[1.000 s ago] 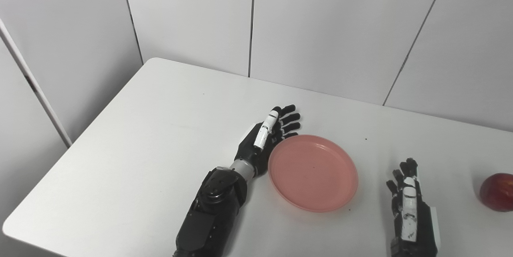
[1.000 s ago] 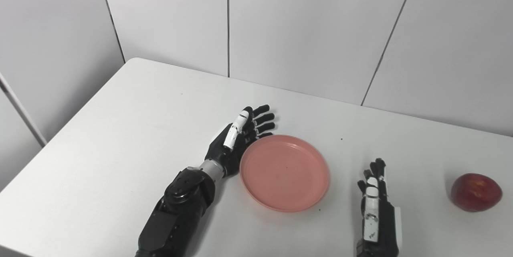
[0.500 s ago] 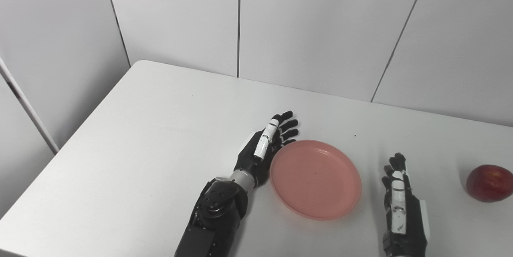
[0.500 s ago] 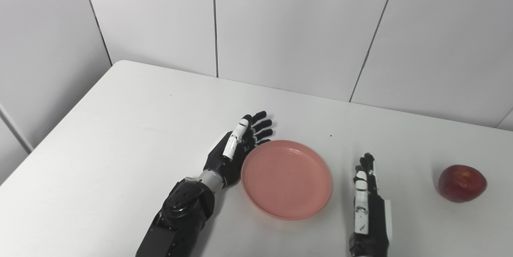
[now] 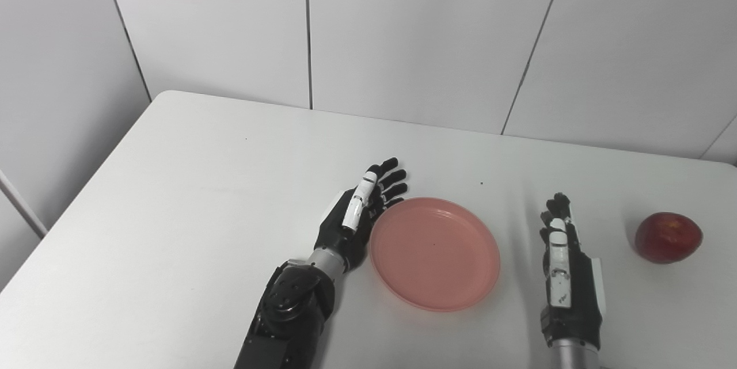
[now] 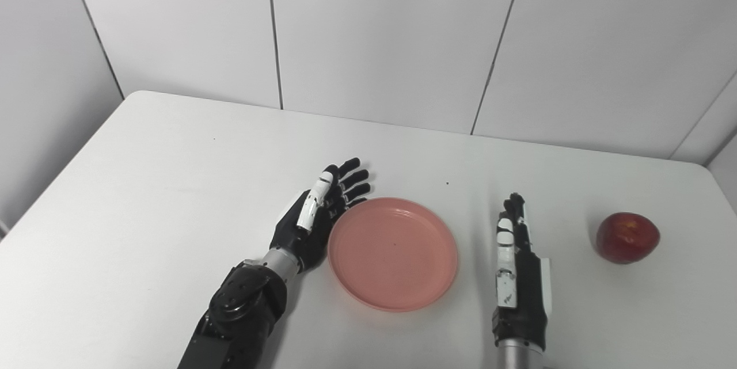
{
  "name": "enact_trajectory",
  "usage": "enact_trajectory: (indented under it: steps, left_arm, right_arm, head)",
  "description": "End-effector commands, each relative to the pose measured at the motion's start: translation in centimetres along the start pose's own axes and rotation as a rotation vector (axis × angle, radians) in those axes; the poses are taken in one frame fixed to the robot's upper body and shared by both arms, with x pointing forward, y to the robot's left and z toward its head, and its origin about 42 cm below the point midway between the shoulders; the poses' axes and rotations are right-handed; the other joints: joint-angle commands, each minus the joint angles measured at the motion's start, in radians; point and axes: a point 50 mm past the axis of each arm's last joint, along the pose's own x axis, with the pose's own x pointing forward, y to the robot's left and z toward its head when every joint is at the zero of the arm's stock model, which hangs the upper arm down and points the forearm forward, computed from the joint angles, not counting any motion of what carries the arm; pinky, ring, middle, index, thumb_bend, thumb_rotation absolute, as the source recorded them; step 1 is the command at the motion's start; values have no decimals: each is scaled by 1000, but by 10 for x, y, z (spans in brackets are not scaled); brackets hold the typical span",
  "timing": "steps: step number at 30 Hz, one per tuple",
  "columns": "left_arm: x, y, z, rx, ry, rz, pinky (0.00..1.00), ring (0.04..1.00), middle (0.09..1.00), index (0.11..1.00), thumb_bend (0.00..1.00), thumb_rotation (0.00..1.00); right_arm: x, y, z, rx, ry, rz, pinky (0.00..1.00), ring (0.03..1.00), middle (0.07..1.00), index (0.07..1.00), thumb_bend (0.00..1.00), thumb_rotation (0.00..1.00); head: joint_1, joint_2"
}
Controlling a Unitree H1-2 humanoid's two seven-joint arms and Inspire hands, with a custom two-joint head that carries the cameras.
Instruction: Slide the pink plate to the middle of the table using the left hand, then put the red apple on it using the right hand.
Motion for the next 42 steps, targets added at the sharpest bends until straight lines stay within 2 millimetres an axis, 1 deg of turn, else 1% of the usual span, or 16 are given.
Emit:
enact_trajectory:
  steps: [1, 7, 9, 10, 12, 13, 15, 19, 21, 23, 27, 31, 34, 35, 38, 42]
  left_arm:
    - [-4, 4, -6, -10, 30, 13, 890, 897, 903, 891, 362, 1000]
    - [-3, 7, -4, -13, 21, 7, 895, 898, 900, 884, 352, 1000]
    - [-3, 8, -4, -16, 16, 5, 896, 897, 902, 886, 347, 1000]
    - [-3, 9, -4, -16, 15, 4, 896, 896, 902, 886, 347, 1000]
    - [-3, 10, -4, -32, 20, 4, 902, 903, 907, 889, 345, 1000]
    - [-3, 11, -4, -36, 21, 5, 905, 906, 909, 890, 346, 1000]
    - [-4, 13, -4, -39, 21, 6, 905, 907, 909, 890, 349, 1000]
    - [-6, 18, -3, -45, 18, 5, 900, 894, 902, 884, 350, 1000]
    - [-7, 21, -3, -48, 18, 1, 902, 892, 902, 885, 356, 1000]
    - [-8, 25, -2, -48, 19, -6, 905, 894, 904, 887, 359, 1000]
    - [-8, 31, -1, -52, 17, -15, 918, 904, 910, 891, 369, 1000]
    - [-8, 35, -1, -54, 15, -25, 932, 919, 922, 900, 374, 1000]
    - [-8, 37, -1, -50, 18, -24, 927, 919, 921, 899, 374, 1000]
    - [-9, 38, -1, -51, 19, -25, 925, 914, 918, 898, 377, 1000]
    - [-8, 42, -2, -51, 17, -28, 925, 910, 917, 896, 393, 1000]
    - [-8, 45, -1, -48, 19, -22, 922, 914, 918, 896, 390, 1000]
  right_arm:
    - [10, 0, 23, -21, -79, -10, 966, 945, 953, 952, 280, 1000]
    - [17, -7, 43, -134, -102, -20, 940, 925, 937, 935, 317, 1000]
    - [19, -10, 50, -172, -105, -24, 929, 924, 924, 927, 507, 1000]
    - [20, -12, 53, -187, -106, -27, 927, 922, 922, 926, 529, 1000]
    - [21, -15, 60, -236, -117, -40, 904, 910, 911, 915, 639, 1000]
    - [22, -18, 64, -280, -132, -45, 888, 904, 907, 910, 664, 1000]
    - [24, -23, 72, -334, -156, -49, 859, 897, 900, 906, 669, 1000]
    - [29, -31, 88, -423, -213, -71, 822, 874, 888, 890, 605, 999]
    - [32, -34, 95, -475, -234, -97, 746, 837, 875, 885, 621, 968]
    - [34, -37, 101, -523, -247, -124, 725, 825, 869, 882, 642, 959]
    - [36, -43, 113, -574, -256, -166, 774, 855, 881, 891, 727, 886]
    - [38, -54, 124, -631, -265, -224, 800, 855, 871, 889, 820, 733]
    - [39, -63, 129, -683, -275, -255, 776, 839, 859, 891, 850, 646]
    - [40, -67, 130, -704, -278, -264, 772, 843, 862, 894, 874, 589]
    - [42, -81, 129, -791, -282, -311, 771, 846, 860, 897, 924, 535]
    - [45, -100, 124, -865, -262, -364, 773, 851, 869, 908, 956, 530]
  head:
    - [-7, 2]
    - [-72, 3]
    - [-81, 2]
    - [-81, 2]
    - [-89, 0]
    - [-105, -2]
    - [-122, -3]
    - [-149, -4]
    - [-164, -4]
    - [-183, -4]
    - [-208, -7]
    - [-222, -8]
    - [-242, -8]
    - [-244, -9]
    - [-258, -11]
    - [-266, -19]
